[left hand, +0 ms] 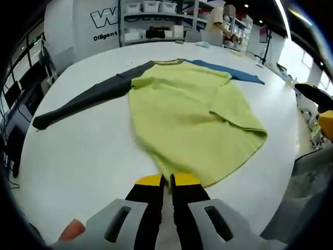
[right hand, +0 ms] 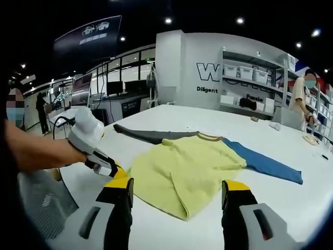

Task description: Fold the garment on the visible template until the final outline fits inside the template.

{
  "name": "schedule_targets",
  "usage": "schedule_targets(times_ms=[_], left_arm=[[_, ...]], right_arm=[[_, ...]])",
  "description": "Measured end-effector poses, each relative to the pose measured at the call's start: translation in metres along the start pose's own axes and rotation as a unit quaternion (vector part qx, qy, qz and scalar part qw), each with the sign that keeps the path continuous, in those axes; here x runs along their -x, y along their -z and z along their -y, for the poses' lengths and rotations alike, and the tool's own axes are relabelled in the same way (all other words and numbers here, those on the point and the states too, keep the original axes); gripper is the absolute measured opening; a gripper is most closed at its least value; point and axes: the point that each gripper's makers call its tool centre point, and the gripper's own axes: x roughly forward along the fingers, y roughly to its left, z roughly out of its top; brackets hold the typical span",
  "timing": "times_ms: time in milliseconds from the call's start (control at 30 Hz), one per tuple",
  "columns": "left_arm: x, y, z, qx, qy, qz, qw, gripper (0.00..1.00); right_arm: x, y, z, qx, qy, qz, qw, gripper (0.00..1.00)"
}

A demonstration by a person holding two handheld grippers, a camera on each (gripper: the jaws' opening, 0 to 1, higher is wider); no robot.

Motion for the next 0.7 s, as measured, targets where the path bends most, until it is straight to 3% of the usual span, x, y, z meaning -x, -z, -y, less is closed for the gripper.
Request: schedule_targets(times_ms=[467,700], left_arm=[[0.021,-0.003,0.002,0.002,0.009,0.005,0.9999,0.0],[0.021,0.007,0.003,0.002,0.015,-0.002,0.9999,0.0]], right_arm=[[-0.002,0.003,-0.001,0.006,-0.001,-0.008,0.9999,0.69],[-0.004,0.005,-0.004,0.014,-0.005,-0.017,0.9998,0.67]])
